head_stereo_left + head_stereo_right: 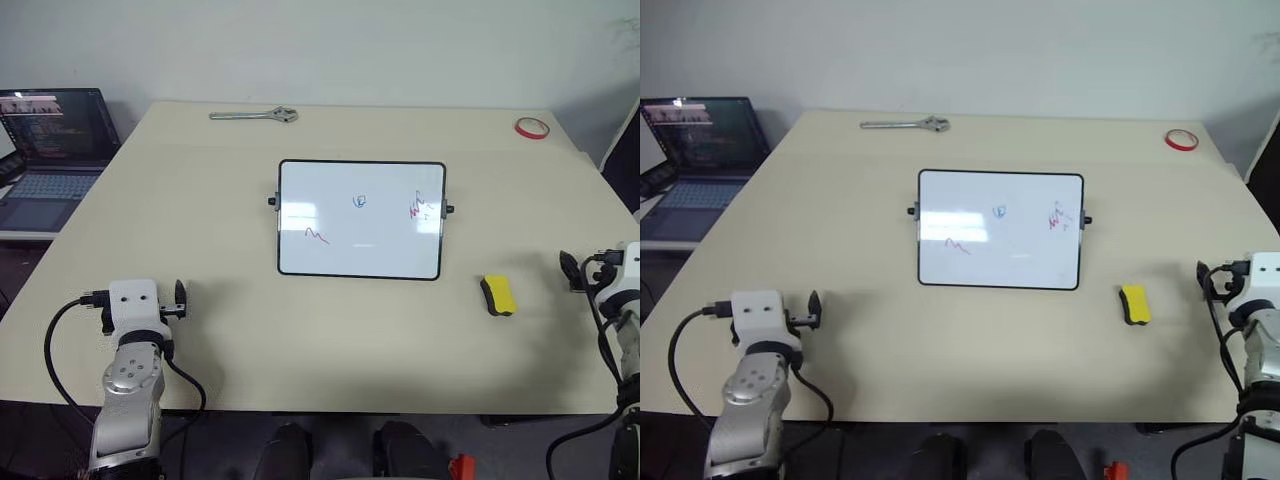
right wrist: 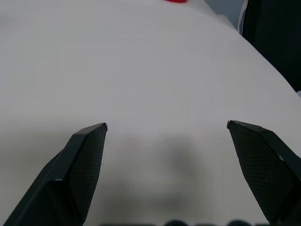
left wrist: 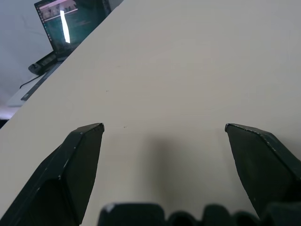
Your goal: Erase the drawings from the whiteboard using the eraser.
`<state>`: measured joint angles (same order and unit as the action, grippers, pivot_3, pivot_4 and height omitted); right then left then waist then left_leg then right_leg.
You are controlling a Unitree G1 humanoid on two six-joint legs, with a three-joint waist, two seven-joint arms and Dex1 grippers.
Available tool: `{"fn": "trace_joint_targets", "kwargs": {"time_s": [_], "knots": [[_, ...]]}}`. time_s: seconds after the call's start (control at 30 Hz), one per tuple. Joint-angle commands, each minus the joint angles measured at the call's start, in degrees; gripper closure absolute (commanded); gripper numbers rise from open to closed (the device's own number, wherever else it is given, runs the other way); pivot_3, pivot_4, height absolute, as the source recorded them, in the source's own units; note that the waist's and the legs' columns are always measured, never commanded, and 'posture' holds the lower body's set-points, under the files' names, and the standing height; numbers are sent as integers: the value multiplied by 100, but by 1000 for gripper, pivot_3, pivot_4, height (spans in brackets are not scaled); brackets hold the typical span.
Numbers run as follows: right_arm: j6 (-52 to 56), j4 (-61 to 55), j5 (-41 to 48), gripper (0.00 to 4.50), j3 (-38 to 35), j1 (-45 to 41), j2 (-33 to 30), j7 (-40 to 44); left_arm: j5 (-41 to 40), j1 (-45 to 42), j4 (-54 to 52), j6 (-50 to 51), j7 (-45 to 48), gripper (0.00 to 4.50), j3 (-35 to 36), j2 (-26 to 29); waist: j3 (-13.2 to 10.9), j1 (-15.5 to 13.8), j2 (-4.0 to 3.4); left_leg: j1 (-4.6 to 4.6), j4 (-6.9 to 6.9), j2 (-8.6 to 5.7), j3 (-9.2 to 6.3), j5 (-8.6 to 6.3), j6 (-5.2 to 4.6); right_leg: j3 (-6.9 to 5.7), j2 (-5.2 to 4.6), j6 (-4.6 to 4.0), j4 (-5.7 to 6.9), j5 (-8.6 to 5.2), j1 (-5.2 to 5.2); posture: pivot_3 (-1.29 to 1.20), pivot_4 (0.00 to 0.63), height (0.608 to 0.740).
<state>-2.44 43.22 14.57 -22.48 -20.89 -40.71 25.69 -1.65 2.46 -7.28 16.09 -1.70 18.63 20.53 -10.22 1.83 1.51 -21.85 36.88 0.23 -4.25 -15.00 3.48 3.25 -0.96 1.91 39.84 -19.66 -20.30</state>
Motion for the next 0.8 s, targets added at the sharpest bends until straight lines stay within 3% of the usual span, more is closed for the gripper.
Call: {"fn": "trace_joint_targets", "kwargs": {"time_s": [0.03, 0.4, 0.8], "knots": [[58, -123, 50, 33, -172, 36, -137, -63, 37, -253, 133, -158, 36, 0, 133, 142, 0, 0, 0, 0, 0, 0, -1, 0, 0, 0, 0, 0, 0, 0, 0, 0, 150, 740], [508, -1847, 336, 33, -273, 792, 134, -101, -155, -799, 503, -368, 373, 0, 233, 365, 0, 14, 0, -5, -3, -3, -15, 0, 1, -13, -6, 1, -15, 0, 5, 0, 150, 740], [2712, -5591, 744, 33, 107, 1776, 435, -278, -1360, -951, 24, 120, 2502, 0, 420, 1566, -3, -2, -7, -13, -3, -3, -41, 0, 2, -55, -10, 0, -17, 0, 5, 0, 150, 740]]}}
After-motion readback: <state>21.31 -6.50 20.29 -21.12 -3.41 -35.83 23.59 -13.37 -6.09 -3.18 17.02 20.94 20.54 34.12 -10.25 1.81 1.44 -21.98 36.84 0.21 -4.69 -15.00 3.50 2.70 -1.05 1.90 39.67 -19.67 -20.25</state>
